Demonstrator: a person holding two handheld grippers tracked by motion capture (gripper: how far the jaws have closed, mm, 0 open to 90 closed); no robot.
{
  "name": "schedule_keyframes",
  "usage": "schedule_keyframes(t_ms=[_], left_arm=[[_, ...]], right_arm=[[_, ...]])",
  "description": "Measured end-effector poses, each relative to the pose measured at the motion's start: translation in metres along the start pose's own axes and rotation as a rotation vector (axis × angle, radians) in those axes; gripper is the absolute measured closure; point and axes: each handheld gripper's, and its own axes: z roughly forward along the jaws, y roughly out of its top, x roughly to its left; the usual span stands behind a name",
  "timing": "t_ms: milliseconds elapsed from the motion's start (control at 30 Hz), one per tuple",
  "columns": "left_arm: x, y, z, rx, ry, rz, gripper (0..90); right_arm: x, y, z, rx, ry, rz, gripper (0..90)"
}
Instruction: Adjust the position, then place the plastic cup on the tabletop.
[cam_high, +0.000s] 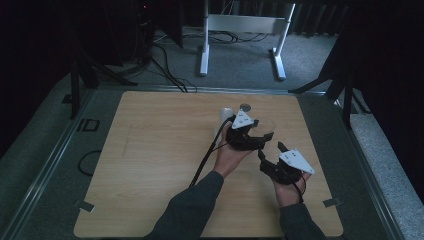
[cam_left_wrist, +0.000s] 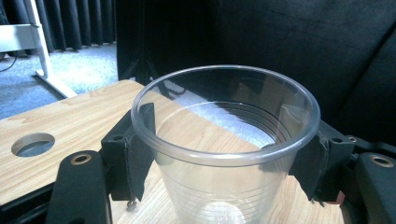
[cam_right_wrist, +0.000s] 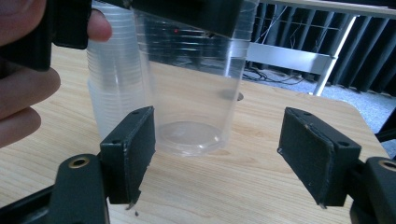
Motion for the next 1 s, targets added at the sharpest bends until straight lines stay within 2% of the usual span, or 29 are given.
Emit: schedule_keyframes(t_ms=[133, 433, 600, 1000], left_arm=[[0.0, -0.001, 0.0, -0.001, 0.001, -0.004, 29.5], [-0.002, -0.004, 0.001, 0.008, 0.021, 0.026, 29.5], [-0.002, -0.005, 0.002, 0.008, 0.02, 0.017, 29.6], [-0.004, -0.012, 0.002, 0.01, 0.039, 0.027, 29.6]], right_arm=[[-0.001, 0.0, -0.001, -0.001, -0.006, -0.002, 26.9], [-0.004, 0.001, -0.005, -0.019, -0.011, 0.009, 27.0], [-0.004, 0.001, -0.007, -0.025, -0.017, 0.008, 27.0], [-0.008, 0.004, -0.011, -0.042, -0.027, 0.013, 27.0]])
